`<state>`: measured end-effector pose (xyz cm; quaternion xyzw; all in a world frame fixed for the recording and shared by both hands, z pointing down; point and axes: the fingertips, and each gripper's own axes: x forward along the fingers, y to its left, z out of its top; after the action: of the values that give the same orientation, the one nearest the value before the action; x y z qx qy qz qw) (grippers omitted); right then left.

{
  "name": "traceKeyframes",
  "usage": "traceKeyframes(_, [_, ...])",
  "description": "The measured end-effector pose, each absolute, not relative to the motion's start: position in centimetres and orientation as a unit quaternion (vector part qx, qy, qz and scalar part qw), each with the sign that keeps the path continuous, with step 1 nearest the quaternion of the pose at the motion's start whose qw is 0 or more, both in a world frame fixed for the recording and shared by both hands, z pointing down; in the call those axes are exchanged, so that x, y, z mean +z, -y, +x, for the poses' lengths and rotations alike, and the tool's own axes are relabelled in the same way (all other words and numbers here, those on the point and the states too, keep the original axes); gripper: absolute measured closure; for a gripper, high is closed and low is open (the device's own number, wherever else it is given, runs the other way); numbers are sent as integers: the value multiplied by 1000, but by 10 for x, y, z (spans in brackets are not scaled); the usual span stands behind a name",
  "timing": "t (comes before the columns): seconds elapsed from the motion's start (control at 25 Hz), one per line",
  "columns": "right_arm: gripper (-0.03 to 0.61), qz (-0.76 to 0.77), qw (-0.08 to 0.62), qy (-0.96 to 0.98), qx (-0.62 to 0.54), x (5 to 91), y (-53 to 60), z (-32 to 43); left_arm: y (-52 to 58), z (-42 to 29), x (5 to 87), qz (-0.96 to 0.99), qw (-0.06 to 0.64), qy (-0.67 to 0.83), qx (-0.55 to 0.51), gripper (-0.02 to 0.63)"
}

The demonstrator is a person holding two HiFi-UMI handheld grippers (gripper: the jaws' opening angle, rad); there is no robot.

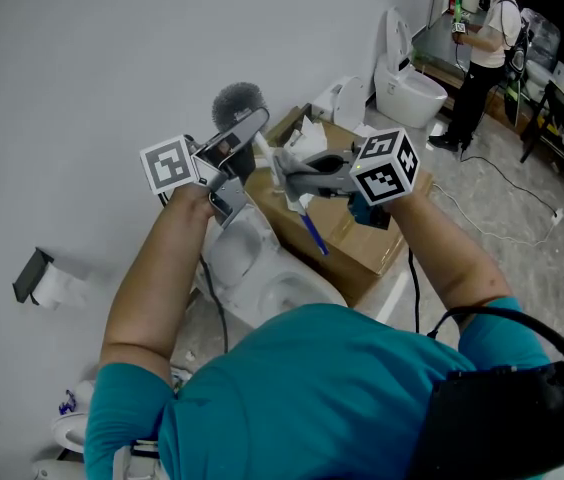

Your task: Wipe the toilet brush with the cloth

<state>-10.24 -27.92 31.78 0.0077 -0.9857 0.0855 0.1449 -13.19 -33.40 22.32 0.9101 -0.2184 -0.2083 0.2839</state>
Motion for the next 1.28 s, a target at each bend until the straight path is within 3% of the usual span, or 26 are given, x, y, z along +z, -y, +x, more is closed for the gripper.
traceKeyframes(1.28, [559,-36,212,970,115,384,252,-82,335,-142,211,908,272,221,-231,454])
